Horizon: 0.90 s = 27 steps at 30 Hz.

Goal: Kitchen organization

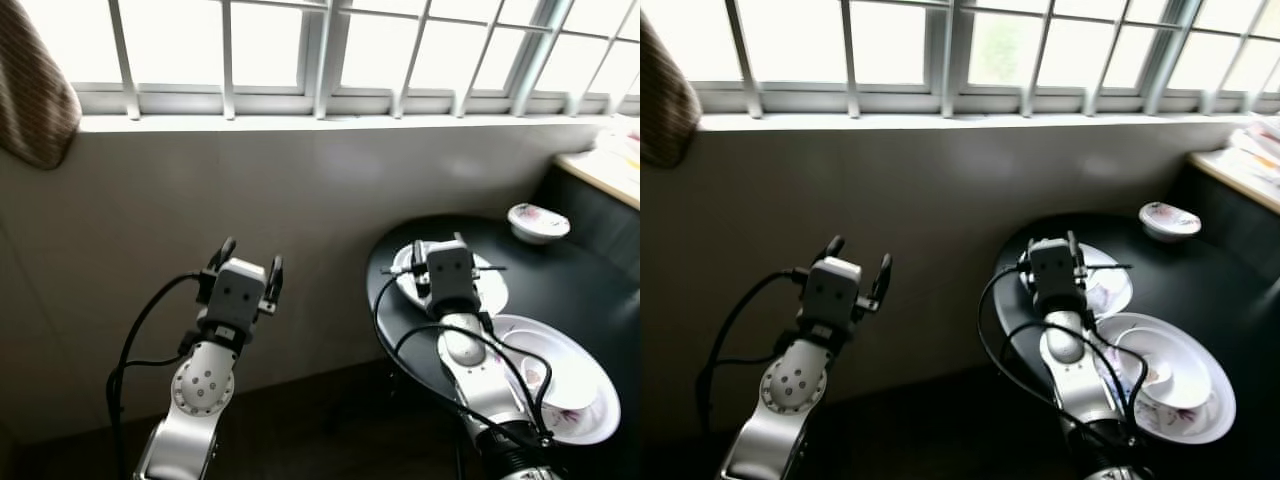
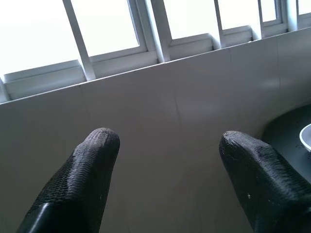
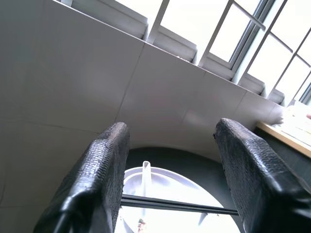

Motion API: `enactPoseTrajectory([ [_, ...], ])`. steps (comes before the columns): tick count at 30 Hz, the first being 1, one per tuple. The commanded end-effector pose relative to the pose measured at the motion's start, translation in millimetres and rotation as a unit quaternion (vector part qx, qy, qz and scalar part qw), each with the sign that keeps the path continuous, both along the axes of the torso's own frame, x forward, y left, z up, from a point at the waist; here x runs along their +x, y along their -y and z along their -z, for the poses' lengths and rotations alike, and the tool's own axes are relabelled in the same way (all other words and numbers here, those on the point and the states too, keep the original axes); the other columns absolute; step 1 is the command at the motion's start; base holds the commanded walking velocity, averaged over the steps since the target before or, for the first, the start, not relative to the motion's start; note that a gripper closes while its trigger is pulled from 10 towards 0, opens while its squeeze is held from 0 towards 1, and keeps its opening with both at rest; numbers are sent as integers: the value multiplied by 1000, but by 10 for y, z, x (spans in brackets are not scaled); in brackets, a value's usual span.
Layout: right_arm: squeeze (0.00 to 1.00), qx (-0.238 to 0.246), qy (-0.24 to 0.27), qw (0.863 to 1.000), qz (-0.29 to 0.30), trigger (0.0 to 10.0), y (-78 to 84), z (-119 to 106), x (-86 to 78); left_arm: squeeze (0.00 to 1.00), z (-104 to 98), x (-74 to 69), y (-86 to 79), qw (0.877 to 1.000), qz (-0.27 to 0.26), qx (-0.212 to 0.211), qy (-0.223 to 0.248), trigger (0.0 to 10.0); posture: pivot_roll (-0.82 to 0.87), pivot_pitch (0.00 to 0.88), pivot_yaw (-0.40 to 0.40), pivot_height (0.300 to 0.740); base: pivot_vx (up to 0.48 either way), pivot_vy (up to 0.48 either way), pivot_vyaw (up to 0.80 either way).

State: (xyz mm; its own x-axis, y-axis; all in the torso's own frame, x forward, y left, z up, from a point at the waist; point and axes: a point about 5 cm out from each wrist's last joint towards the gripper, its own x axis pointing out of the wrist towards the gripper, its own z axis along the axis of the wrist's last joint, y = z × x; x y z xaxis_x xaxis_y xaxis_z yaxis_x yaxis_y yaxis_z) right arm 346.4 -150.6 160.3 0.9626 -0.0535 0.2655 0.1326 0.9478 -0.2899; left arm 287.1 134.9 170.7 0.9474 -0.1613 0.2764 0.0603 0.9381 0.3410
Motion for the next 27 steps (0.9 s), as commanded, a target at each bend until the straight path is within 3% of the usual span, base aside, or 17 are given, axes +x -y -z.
enactPoseTrajectory([
  [1, 0, -16, 16, 1000, -12, 10000, -58, -80, -18, 0, 7, -3, -3, 1000, 1, 5, 0, 10000, 26, 0, -48, 740, 0, 0, 0],
  [9, 0, -27, -7, 999, -20, 10000, -74, 37, -102, 0, 78, -2, -10, 1000, -2, 24, -15, 10000, 23, 0, -43, 740, 0, 0, -52],
  [14, 0, -7, -23, 1000, -12, 10000, -41, 70, -100, 0, 93, -7, -13, 1000, -2, 26, -17, 10000, 22, 0, -42, 740, 0, 0, -793],
  [27, 0, -19, -33, 999, -21, 10000, -50, 91, -121, 0, 124, -24, -24, 1000, -3, 17, -22, 10000, 26, 0, -45, 740, 0, 0, -800],
])
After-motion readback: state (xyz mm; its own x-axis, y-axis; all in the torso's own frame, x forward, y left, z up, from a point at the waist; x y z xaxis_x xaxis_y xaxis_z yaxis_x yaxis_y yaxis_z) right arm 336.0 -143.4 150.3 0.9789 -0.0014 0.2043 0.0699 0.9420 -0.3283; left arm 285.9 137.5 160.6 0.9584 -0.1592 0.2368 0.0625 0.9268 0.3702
